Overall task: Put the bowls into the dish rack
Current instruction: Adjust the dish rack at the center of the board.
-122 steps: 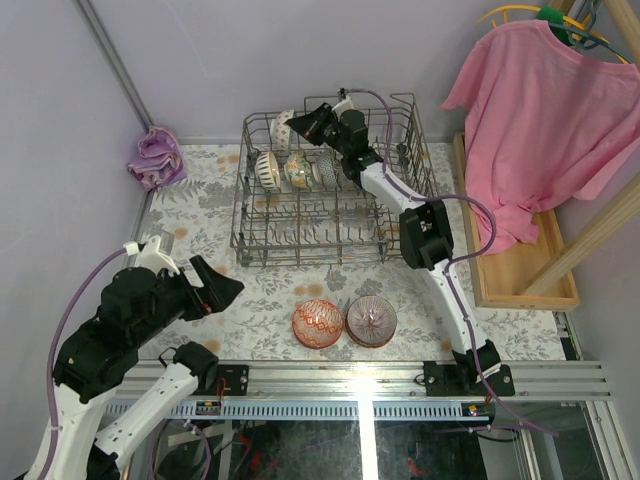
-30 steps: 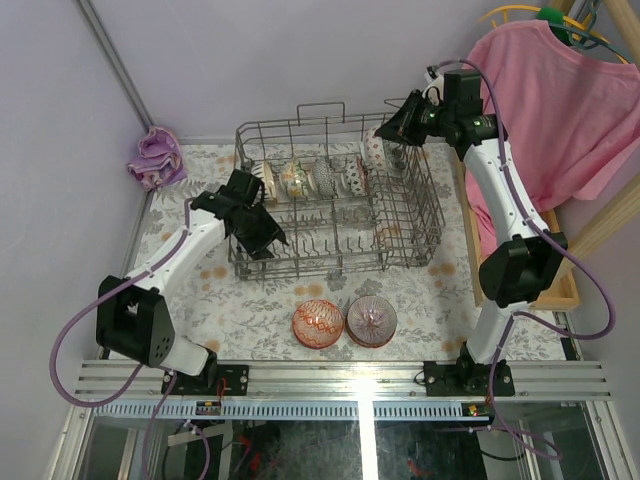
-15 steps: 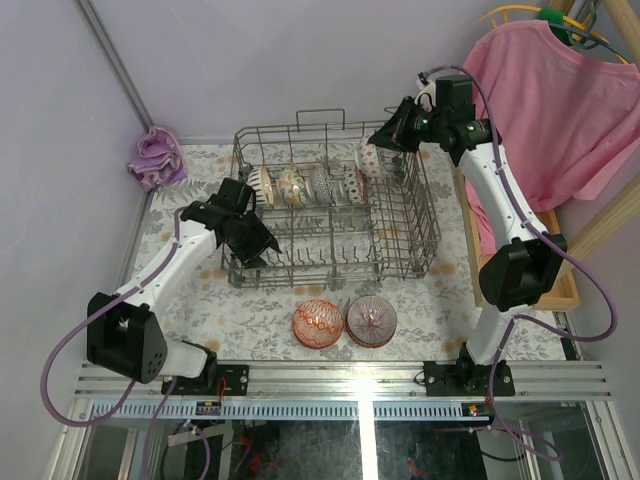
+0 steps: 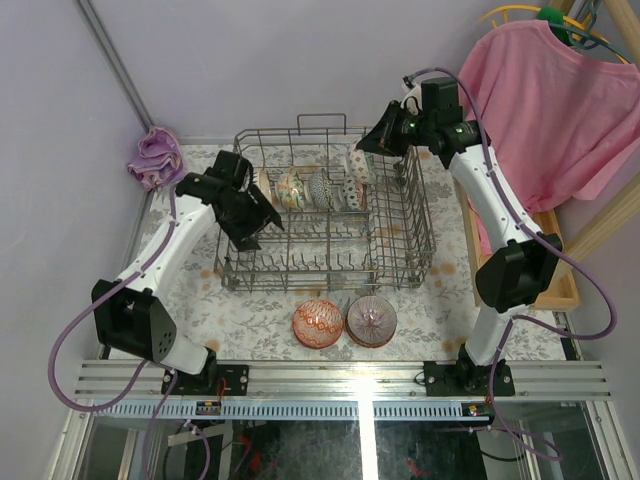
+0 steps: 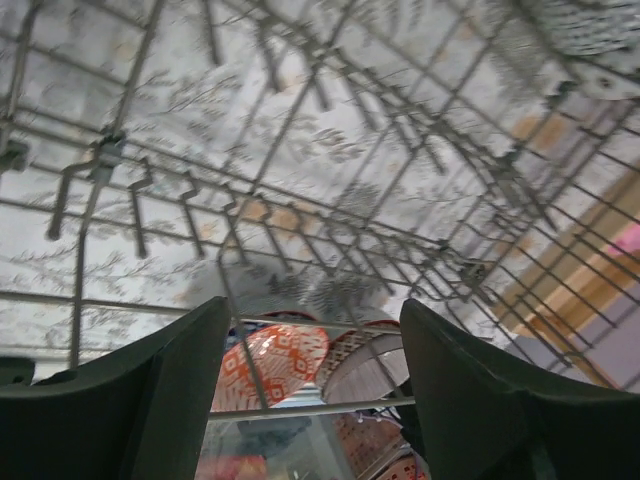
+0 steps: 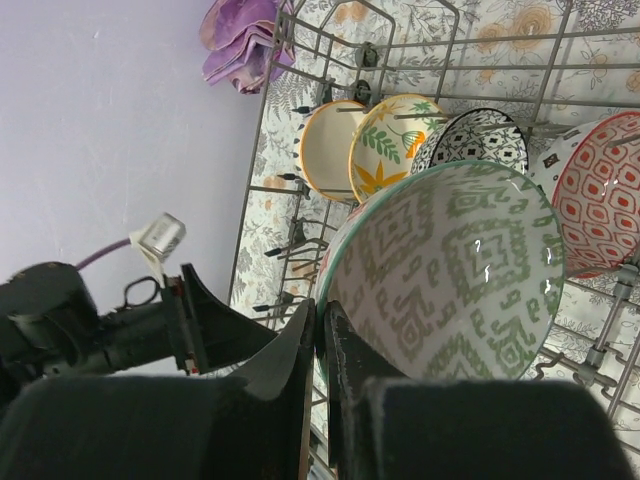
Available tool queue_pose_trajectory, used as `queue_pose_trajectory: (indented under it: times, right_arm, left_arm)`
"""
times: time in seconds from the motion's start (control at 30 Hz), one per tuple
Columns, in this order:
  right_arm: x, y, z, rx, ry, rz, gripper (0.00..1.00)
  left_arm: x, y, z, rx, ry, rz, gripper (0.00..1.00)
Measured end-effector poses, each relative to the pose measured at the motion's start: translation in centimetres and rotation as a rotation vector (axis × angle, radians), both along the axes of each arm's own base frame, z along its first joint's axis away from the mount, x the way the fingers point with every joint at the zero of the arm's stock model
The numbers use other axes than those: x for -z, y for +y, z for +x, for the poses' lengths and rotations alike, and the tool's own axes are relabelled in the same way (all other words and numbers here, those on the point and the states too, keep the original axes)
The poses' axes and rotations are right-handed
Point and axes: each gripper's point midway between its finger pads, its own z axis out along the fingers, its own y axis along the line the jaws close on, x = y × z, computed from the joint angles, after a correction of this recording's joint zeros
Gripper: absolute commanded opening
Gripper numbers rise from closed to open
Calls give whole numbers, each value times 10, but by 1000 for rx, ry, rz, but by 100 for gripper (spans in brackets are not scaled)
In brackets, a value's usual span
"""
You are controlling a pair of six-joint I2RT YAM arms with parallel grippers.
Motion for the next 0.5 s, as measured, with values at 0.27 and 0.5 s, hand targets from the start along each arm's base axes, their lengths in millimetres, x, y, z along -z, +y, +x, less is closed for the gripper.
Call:
queue_pose_trajectory:
  times: [0.27,0.5]
  right_arm:
    - [-4,16,-9,-46,2,25,0]
    - [8,33,-30,-85,48,60,0]
  left_arm:
    - [-57,-15,36,26,-151,-76,83]
    - [-105,-8,54,2,-266,-118,91]
